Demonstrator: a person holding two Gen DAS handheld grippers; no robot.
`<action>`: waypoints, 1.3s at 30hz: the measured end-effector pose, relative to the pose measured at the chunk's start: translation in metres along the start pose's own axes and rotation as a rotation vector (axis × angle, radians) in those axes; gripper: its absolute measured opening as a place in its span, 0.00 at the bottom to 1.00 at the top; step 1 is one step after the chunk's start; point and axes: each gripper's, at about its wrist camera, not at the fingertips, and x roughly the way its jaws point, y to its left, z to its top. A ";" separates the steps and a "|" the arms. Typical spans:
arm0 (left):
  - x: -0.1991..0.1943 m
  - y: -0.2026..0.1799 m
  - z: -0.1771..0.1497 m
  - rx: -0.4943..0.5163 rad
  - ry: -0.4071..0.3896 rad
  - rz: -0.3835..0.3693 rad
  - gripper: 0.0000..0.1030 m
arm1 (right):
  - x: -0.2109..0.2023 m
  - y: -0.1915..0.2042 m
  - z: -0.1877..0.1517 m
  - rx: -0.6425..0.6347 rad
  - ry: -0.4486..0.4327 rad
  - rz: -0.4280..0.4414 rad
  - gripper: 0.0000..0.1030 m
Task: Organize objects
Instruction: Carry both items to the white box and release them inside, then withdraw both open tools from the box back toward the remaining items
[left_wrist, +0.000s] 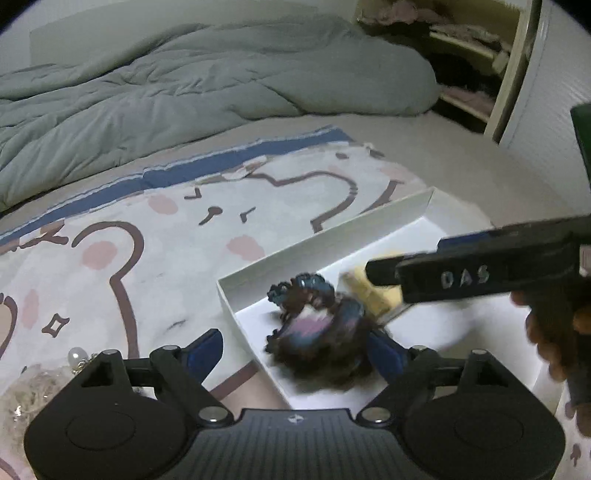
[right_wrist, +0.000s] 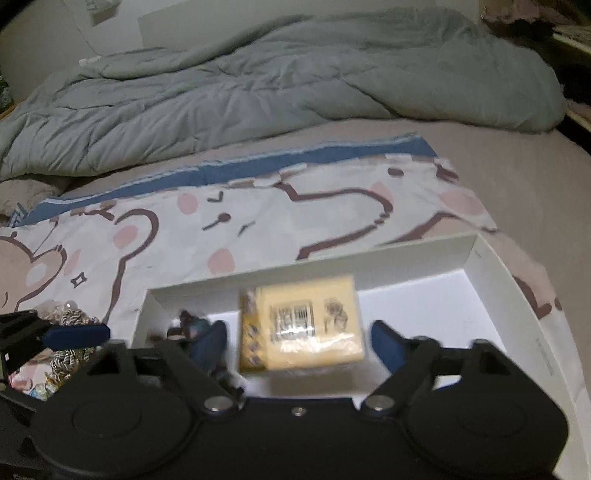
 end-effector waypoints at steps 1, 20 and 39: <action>-0.002 0.001 0.000 0.001 -0.001 0.000 0.83 | 0.000 -0.001 0.000 0.003 0.003 -0.004 0.85; -0.052 0.002 0.002 -0.035 -0.034 0.011 0.83 | -0.046 -0.003 0.005 0.033 0.002 0.022 0.85; -0.147 0.008 -0.010 -0.110 -0.122 0.057 0.91 | -0.145 0.012 -0.010 0.038 -0.115 -0.009 0.86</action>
